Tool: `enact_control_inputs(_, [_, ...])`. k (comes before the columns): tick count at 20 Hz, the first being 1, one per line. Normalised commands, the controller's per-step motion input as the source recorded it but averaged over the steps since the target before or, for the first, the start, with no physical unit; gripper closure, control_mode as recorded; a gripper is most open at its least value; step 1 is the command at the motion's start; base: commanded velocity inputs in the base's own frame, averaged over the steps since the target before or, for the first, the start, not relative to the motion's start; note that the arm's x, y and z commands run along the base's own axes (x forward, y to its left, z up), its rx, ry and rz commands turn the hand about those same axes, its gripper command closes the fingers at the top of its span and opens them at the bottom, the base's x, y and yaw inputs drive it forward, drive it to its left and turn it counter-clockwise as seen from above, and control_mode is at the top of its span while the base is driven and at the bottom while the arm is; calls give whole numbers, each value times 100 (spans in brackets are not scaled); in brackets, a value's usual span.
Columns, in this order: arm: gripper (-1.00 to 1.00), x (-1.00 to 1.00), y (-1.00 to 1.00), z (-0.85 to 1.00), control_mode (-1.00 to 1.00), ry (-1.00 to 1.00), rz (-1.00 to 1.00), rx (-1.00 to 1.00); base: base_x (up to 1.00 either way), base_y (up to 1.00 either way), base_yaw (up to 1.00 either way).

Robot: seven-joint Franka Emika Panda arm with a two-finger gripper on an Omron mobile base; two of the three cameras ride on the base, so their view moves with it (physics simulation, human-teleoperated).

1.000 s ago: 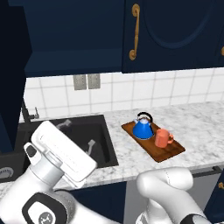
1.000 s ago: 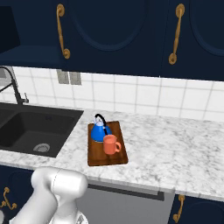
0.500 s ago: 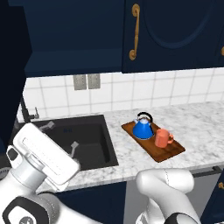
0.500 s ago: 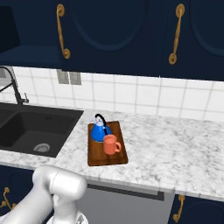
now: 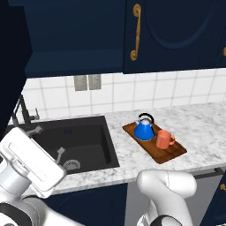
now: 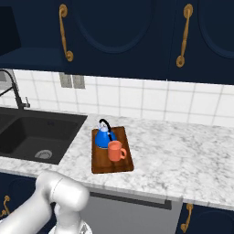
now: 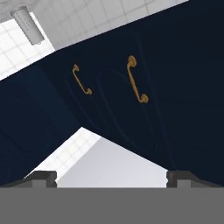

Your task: Pick the kettle from the counter and place it on the tray. Then pick the mug from the cabinet and place it on the tray. Then close the cabinet doors.

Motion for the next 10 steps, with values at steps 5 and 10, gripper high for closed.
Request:
enact_control_inputs(5, [-100,2,5,-30,-100,-4,0,0,0,0,0])
enact_control_inputs(10, [-100,-3,23,-7,-100,-4,0,0,0,0,0])
